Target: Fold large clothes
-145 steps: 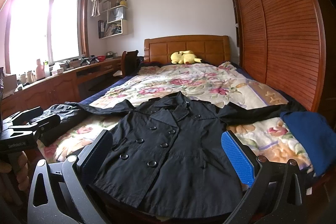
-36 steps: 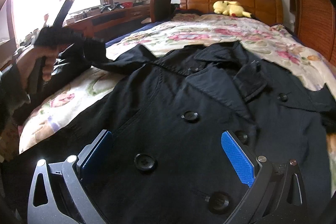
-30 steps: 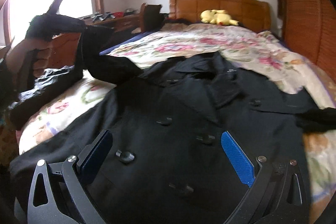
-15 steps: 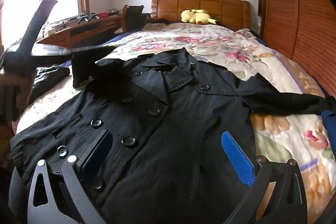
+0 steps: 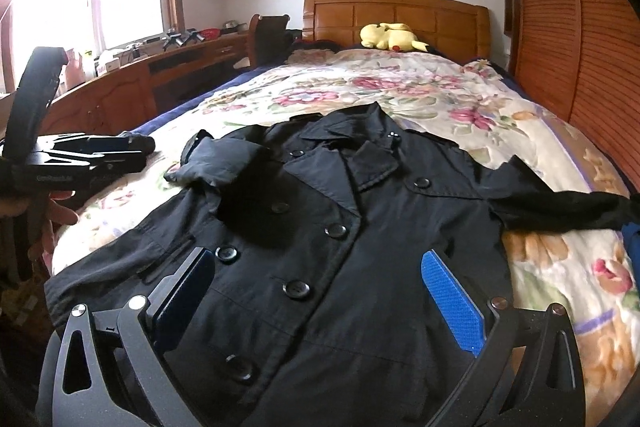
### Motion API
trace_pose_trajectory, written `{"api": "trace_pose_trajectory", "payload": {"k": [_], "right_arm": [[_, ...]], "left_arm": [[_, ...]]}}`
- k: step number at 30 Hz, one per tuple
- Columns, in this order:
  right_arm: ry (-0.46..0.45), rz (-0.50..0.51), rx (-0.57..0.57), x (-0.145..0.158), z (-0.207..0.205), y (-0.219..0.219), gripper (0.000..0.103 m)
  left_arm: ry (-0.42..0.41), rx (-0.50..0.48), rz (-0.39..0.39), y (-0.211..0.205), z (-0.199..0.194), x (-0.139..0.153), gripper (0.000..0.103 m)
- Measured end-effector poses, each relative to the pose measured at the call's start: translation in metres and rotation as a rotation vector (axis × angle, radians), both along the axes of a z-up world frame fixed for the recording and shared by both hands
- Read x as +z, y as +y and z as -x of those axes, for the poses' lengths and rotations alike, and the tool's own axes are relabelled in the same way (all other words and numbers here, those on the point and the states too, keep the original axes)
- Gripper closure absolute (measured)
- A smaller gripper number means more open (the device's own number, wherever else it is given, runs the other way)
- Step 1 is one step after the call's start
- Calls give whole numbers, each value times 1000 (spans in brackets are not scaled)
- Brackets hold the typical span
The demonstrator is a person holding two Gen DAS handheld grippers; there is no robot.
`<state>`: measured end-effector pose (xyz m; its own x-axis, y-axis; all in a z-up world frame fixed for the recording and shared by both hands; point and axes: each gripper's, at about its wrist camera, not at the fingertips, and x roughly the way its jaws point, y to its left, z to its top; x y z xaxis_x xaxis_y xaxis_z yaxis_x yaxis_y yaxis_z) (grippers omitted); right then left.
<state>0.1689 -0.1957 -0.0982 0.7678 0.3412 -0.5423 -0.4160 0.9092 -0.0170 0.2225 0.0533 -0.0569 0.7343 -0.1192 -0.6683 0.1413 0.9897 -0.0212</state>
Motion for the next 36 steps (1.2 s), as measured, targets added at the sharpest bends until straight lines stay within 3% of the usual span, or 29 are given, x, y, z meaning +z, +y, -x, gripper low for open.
{"api": "trace_pose_trajectory", "payload": {"k": [21, 27, 36], "right_arm": [[86, 71, 50, -30, -44, 37, 0], [103, 87, 64, -34, -46, 42, 0], [102, 93, 70, -32, -43, 45, 0]], "left_arm": [[138, 199, 62, 100, -91, -78, 25], [205, 245, 42, 114, -110, -100, 25], [265, 239, 57, 114, -117, -120, 25]]}}
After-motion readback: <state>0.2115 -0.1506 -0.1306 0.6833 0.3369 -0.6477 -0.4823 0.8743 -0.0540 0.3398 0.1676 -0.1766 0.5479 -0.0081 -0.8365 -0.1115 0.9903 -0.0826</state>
